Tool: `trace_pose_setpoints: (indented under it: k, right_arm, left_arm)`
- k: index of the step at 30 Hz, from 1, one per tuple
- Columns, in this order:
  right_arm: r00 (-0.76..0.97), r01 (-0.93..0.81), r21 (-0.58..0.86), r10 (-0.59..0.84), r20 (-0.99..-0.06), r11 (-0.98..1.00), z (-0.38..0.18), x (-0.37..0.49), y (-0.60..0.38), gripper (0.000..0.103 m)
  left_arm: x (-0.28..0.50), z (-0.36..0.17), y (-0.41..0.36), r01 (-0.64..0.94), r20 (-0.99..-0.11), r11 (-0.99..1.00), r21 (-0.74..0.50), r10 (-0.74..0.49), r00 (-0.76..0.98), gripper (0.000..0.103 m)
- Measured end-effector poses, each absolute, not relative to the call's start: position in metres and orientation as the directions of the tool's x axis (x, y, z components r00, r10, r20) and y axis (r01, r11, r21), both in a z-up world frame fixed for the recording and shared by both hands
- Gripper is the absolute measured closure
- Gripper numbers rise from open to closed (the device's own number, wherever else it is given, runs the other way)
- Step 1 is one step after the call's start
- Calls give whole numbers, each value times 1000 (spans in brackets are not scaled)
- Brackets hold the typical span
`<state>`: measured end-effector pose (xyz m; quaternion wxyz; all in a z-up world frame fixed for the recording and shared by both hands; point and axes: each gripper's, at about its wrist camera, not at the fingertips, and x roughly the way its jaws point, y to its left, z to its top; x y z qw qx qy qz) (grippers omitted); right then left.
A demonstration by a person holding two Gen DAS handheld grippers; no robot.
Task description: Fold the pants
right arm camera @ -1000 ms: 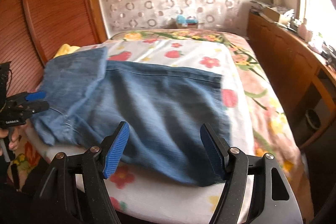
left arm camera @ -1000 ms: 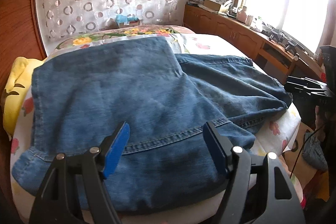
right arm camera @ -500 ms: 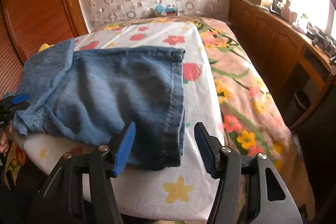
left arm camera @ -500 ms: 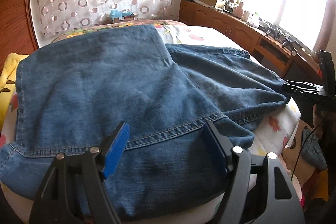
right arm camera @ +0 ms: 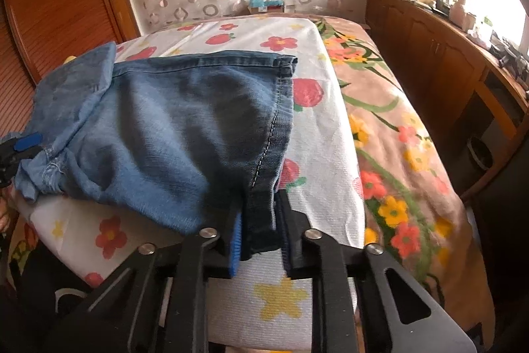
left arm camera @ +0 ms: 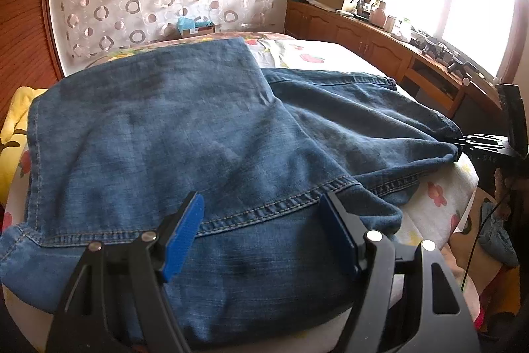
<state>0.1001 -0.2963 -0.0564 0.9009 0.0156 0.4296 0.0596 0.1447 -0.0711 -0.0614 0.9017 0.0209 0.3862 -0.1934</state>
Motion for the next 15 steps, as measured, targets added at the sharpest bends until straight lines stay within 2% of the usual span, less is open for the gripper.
trace_pose_setpoints:
  k: [7, 15]
  right_arm:
    - [662, -125, 104, 161, -732, 987, -34, 104, -289, 92]
    - [743, -234, 91, 239, -625, 968, 36, 117, -250, 93]
  left_arm:
    - [137, -48, -67, 368, -684, 924, -105, -336, 648, 31]
    - [123, -17, -47, 358, -634, 929, -96, -335, 697, 31]
